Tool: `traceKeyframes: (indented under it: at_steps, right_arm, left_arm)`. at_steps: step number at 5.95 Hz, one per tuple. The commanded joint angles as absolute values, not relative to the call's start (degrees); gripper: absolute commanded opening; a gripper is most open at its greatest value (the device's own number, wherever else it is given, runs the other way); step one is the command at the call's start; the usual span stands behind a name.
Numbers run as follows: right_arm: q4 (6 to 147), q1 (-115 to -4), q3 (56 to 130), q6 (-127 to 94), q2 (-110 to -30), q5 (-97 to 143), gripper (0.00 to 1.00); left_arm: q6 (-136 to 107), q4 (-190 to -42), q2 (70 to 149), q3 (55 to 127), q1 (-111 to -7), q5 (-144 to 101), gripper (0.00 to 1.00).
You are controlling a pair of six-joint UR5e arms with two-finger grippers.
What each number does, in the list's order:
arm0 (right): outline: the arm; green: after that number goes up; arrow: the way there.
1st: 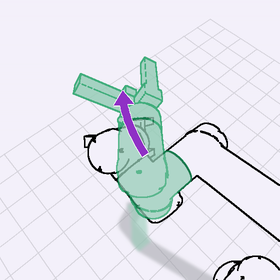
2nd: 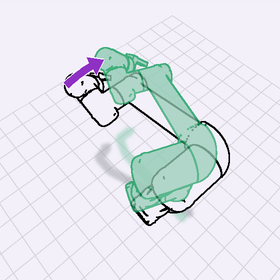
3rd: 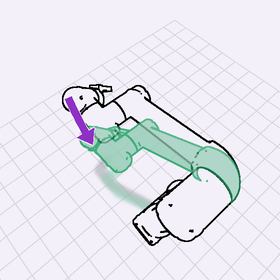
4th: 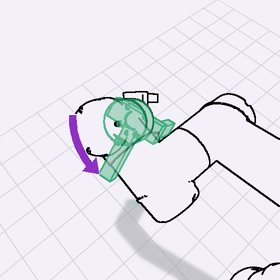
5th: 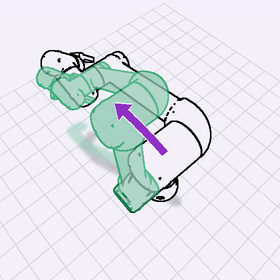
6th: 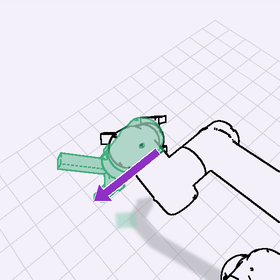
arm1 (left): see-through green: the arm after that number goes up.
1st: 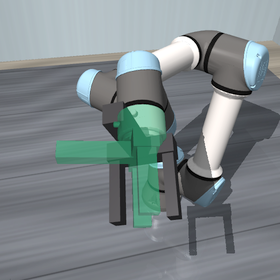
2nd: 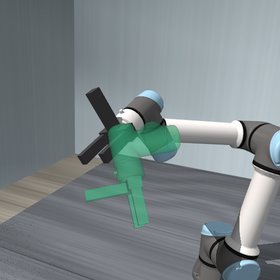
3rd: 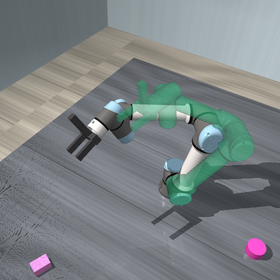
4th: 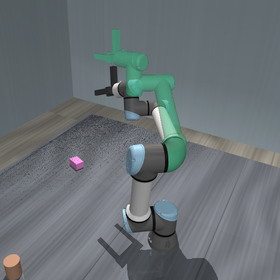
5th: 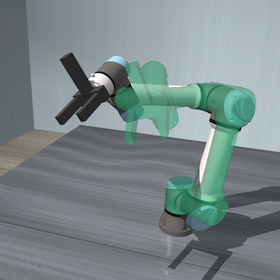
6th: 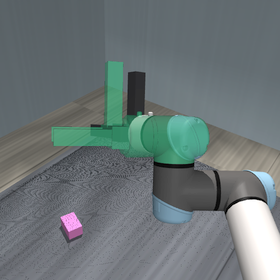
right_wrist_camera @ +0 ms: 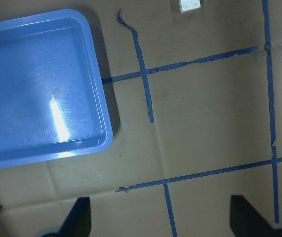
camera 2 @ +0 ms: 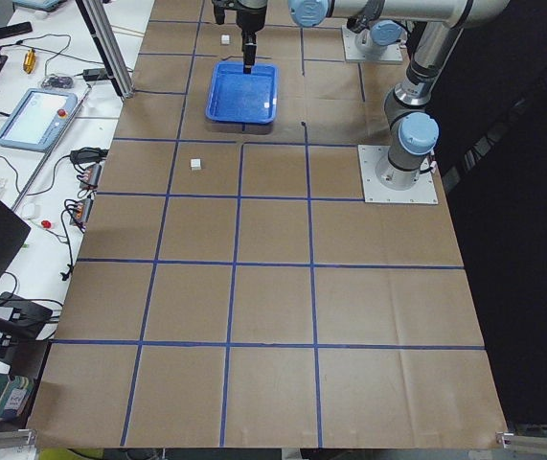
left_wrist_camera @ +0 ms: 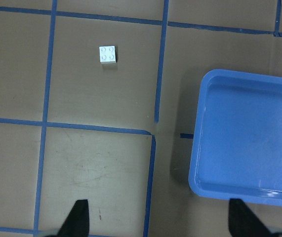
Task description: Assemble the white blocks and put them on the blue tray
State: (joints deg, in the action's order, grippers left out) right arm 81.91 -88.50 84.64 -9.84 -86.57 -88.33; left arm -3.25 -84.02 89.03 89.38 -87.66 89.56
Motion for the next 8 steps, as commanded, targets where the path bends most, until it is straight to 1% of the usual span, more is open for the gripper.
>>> traceKeyframes:
  at_steps: [1,6,8]
  right_arm:
    - [81.9,-88.5,84.6,-9.8,-86.6,-88.3,1.0]
    - [81.9,-88.5,84.6,-9.8,-86.6,-88.4,1.0]
    - [81.9,-88.5,84.6,-9.8,-86.6,-88.3,1.0]
  left_arm:
    - [-3.3,-84.0,89.0,89.4,-87.7,89.6,1.0]
    - [-1.1,-84.0,89.2,89.5,-87.2,89.6,1.0]
    - [8.9,-81.2,92.6,89.3,-83.8,89.5,0.99]
